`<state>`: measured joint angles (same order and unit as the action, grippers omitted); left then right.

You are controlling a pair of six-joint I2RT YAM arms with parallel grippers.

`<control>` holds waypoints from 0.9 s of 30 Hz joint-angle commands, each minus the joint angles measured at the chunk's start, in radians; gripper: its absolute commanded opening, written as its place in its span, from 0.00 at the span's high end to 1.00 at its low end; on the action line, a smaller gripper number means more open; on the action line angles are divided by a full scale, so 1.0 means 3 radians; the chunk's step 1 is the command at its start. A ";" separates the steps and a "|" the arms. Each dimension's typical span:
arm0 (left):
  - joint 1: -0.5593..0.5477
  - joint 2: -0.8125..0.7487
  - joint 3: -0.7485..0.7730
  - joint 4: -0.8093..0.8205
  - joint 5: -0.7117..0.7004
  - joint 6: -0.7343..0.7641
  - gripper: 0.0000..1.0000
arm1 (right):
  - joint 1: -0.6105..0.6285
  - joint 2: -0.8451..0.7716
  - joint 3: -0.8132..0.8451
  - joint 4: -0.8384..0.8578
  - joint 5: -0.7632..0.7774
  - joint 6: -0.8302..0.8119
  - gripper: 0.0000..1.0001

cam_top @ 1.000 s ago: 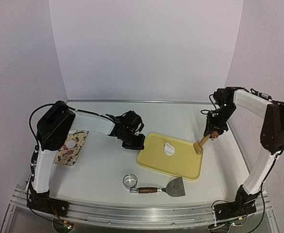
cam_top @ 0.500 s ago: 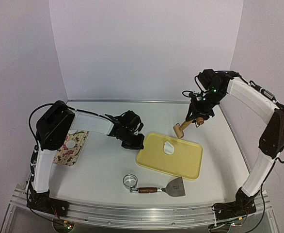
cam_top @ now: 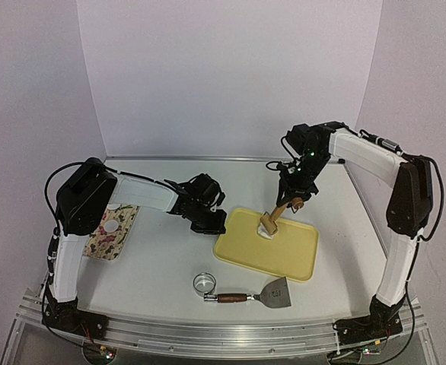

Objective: Roll out the dumpling wrappers from the dough

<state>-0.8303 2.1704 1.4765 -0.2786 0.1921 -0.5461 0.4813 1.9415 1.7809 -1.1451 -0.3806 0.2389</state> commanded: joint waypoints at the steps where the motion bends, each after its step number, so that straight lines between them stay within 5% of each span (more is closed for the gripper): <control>1: 0.0017 -0.0027 -0.0103 -0.0270 -0.0011 0.0061 1.00 | 0.0035 0.0101 0.0178 -0.0002 0.0052 -0.0089 1.00; 27: 0.0018 0.0007 -0.0095 -0.0277 -0.0034 0.0040 1.00 | 0.0045 0.0607 -0.0082 0.0055 0.0137 -0.0085 1.00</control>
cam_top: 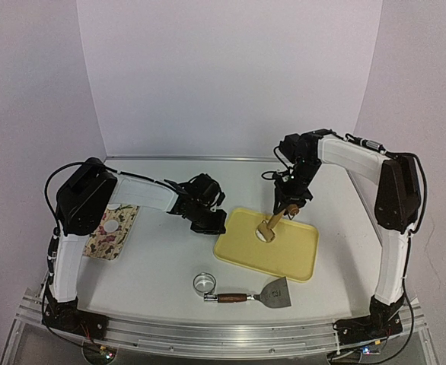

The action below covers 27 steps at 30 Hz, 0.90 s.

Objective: Roll out the dumpling wrappers from the dough

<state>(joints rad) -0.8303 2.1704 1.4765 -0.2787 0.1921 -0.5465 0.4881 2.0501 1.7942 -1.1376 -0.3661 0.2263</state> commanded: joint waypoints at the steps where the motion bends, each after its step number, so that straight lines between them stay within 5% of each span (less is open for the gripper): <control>1: 0.0017 0.0009 -0.0095 -0.0269 -0.0033 0.0038 1.00 | 0.0020 0.0254 -0.0156 0.0051 0.0080 -0.0043 1.00; 27: 0.0017 0.0025 -0.0095 -0.0260 -0.0012 0.0030 1.00 | 0.0032 0.0485 -0.0381 0.0277 0.0060 0.0121 1.00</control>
<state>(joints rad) -0.8303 2.1704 1.4765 -0.2783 0.1921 -0.5472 0.4728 2.0660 1.7592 -1.0911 -0.4686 0.2445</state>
